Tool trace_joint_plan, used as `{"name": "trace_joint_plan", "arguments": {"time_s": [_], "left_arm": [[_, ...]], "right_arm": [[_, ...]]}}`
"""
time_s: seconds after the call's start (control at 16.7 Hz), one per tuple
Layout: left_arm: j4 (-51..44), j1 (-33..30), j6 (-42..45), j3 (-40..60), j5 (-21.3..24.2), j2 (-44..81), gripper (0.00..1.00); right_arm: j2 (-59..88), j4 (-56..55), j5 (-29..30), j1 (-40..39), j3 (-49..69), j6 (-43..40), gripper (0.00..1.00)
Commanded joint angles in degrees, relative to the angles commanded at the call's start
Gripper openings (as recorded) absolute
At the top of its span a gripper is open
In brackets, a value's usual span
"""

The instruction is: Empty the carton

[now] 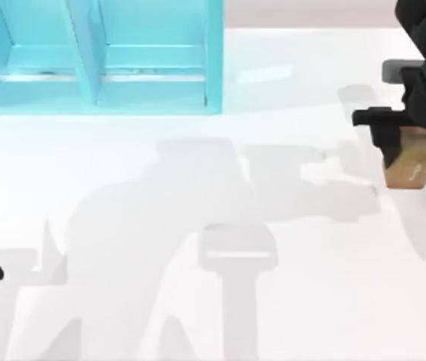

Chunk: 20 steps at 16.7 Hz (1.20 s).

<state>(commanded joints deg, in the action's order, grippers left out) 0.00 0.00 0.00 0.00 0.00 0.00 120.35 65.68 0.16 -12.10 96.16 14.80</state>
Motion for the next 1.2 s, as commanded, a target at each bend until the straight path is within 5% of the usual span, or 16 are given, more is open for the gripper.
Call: {"name": "trace_joint_plan", "arguments": {"time_s": [0.96, 1.2], "left_arm": [[0.0, 0.0, 0.0, 0.0, 0.0, 0.0, 1.0], [0.0, 0.0, 0.0, 0.0, 0.0, 0.0, 1.0]], "right_arm": [[2.66, -9.06, 0.02, -0.1, -6.4, 0.14, 0.0], [2.66, -9.06, 0.02, -0.1, -6.4, 0.14, 0.3]]}}
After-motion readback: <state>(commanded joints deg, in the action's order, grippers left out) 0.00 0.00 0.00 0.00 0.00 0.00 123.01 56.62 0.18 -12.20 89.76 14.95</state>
